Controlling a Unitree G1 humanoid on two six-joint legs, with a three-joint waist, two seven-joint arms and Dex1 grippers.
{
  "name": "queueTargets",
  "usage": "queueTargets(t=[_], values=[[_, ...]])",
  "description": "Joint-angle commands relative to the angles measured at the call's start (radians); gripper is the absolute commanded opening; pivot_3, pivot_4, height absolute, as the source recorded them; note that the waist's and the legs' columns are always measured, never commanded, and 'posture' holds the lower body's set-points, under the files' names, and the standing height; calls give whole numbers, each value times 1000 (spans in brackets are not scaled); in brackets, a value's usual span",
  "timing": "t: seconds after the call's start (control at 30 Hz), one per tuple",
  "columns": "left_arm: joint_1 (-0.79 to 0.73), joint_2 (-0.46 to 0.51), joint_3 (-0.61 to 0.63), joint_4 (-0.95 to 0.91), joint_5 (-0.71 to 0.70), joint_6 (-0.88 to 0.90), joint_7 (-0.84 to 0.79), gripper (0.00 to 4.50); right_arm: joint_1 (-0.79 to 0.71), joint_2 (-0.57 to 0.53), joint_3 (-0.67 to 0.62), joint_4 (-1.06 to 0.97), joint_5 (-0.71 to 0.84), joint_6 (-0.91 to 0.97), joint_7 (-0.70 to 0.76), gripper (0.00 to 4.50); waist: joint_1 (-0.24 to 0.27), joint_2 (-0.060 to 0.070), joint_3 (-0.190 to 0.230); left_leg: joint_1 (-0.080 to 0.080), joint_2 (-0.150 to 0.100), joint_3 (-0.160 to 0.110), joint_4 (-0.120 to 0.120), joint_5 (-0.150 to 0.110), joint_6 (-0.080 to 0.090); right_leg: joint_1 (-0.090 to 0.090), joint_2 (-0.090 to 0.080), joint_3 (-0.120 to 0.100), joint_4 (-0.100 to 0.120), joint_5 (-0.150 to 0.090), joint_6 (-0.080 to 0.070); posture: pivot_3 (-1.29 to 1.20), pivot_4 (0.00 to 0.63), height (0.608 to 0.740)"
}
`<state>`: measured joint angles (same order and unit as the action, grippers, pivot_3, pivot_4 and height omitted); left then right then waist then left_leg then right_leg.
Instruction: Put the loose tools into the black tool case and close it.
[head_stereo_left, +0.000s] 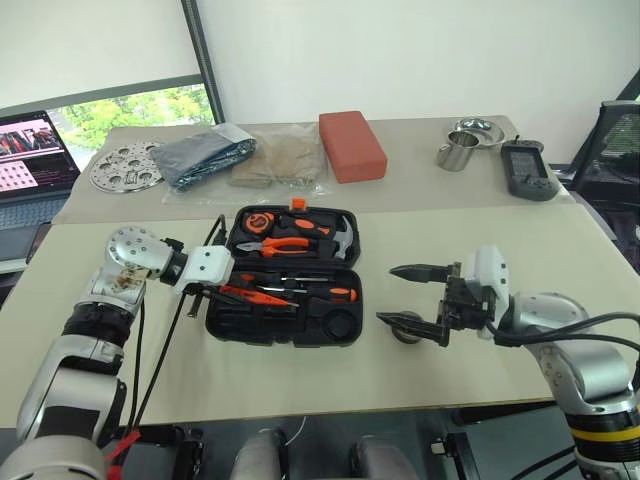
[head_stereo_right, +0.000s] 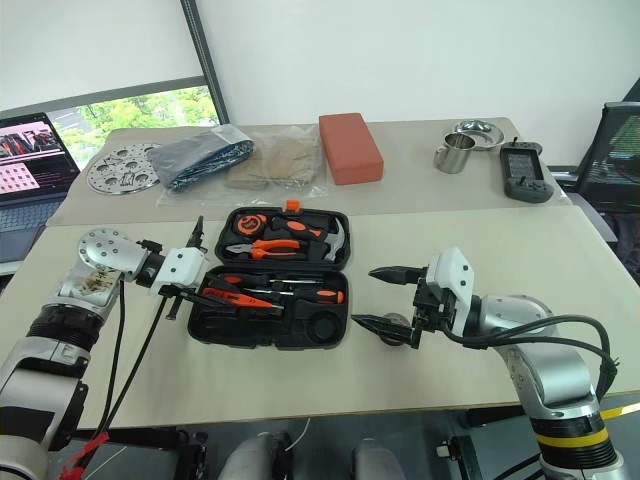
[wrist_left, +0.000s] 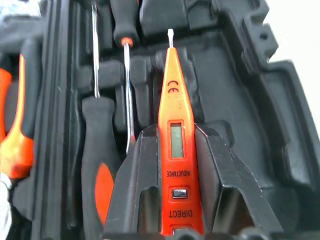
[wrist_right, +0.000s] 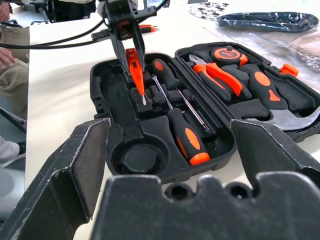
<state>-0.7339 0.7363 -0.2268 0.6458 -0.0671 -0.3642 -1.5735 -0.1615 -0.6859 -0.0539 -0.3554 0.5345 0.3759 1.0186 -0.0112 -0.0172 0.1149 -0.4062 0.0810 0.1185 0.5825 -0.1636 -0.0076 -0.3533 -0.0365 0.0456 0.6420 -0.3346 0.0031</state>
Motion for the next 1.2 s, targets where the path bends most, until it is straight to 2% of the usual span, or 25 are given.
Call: queueTargets(t=[0.03, 0.3, 0.5, 0.73, 0.8, 0.83, 1.07, 1.2], values=[[-11, -2, 6, -7, 30, 4, 53, 476, 4, -7, -35, -44, 22, -5, -10, 4448, 0, 0, 0, 0, 0, 0, 0, 0, 0, 0, 0, 0, 0, 0, 0, 0, 150, 740], [51, -1, -1, -72, 62, 32, 129, 476, -3, -4, -26, -40, 20, -14, -12, 4448, 0, 1, -1, 0, 1, 0, 6, -3, 4, 1, 0, 0, 3, 0, 0, 0, 150, 740], [101, 50, -28, -167, 69, 121, 82, 476, -22, -2, -19, -20, 14, -28, -1, 4448, 0, 2, -1, 0, 1, 0, 7, -3, 4, 1, 1, 0, 4, 0, 0, 0, 150, 740], [81, 42, -34, -162, 106, 131, 145, 476, -31, 5, -15, -9, 7, -36, 8, 4448, -2, 3, -2, 1, 3, 0, 7, -3, 5, 1, 3, 1, 4, 0, 0, 0, 150, 740], [83, 41, -32, -179, 83, 160, 126, 1484, -31, 6, -15, -7, 5, -39, 8, 4500, -2, 3, -2, 1, 3, 0, 8, -3, 5, 1, 3, 1, 4, 0, 0, 0, 150, 740], [84, 43, -31, -183, 78, 166, 122, 1698, -30, 6, -15, -7, 5, -40, 9, 4500, -2, 3, -2, 1, 3, 0, 8, -3, 5, 1, 3, 1, 4, 0, 0, 0, 150, 740], [58, 47, 19, -191, 49, 172, 164, 4237, -17, 7, -12, -2, 1, -52, 10, 4500, 0, 3, -2, 0, 3, 0, 8, -3, 5, 1, 4, 2, 4, 0, 0, 0, 150, 740], [36, 49, 78, -250, -43, 244, 145, 4237, -17, 9, -8, -5, 1, -51, 10, 4500, 2, 3, -2, 0, 3, 0, 9, -3, 5, 1, 4, 2, 5, 0, 0, 0, 150, 740]])
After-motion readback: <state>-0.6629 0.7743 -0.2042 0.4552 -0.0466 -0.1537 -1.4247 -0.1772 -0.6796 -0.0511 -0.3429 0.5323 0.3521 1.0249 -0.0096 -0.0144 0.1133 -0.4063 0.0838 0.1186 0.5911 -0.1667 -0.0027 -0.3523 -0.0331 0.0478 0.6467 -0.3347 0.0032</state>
